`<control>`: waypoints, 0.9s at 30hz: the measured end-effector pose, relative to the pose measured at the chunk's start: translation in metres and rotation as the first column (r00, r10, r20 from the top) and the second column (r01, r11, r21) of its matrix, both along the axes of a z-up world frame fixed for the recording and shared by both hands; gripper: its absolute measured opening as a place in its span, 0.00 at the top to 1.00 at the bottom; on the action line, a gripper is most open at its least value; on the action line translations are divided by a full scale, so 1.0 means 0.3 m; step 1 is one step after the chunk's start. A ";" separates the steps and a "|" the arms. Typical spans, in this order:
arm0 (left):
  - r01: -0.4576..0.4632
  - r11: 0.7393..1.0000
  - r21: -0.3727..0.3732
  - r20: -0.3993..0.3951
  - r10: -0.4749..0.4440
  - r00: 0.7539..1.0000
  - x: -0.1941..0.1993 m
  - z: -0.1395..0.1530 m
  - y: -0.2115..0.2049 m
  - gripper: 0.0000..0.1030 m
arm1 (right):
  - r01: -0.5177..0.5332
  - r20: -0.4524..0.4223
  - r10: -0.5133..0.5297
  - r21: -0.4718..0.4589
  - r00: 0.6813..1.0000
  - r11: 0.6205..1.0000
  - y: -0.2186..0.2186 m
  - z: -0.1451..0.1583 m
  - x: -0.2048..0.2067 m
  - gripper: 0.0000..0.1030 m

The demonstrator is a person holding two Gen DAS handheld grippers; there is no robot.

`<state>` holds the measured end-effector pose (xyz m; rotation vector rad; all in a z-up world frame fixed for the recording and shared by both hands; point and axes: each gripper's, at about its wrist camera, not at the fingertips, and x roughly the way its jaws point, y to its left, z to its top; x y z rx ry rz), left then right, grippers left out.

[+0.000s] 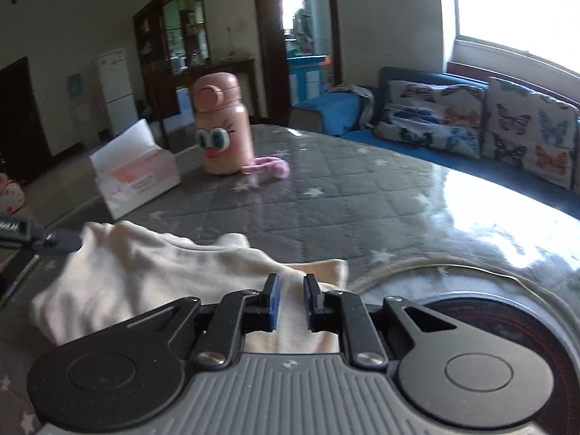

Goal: Fold clothes
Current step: 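Lower the folded sweatshirt onto the table and open both grippers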

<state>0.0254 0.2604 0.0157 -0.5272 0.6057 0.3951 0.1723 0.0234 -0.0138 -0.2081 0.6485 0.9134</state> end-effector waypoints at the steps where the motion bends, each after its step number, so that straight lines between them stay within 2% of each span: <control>1: 0.007 1.000 0.009 0.005 -0.007 1.000 0.007 0.007 -0.004 0.58 | -0.012 -0.004 0.012 0.004 1.000 1.000 0.010 0.002 -0.003 0.81; 5: 0.042 0.999 0.020 0.004 -0.042 0.999 0.054 0.014 -0.019 0.53 | -0.062 -0.035 0.062 0.016 0.997 0.998 0.070 0.001 -0.010 0.66; 12: 0.113 0.994 -0.007 -0.011 -0.113 0.994 0.178 -0.019 -0.027 0.51 | -0.119 -0.047 0.120 0.037 0.992 0.992 0.184 0.000 -0.026 0.63; 17: 0.112 0.994 0.000 -0.061 -0.111 0.992 0.240 -0.064 -0.020 0.52 | -0.127 -0.053 0.127 0.014 0.990 0.992 0.244 -0.027 -0.016 0.61; 21: 0.103 0.995 -0.001 -0.073 -0.103 0.992 0.255 -0.096 -0.007 0.51 | -0.129 -0.049 0.129 -0.003 0.990 0.992 0.278 -0.056 -0.010 0.53; 27: 0.110 0.994 0.007 -0.045 -0.109 0.993 0.209 -0.059 -0.017 0.49 | -0.138 -0.022 0.138 0.010 0.990 0.990 0.275 -0.032 -0.045 0.45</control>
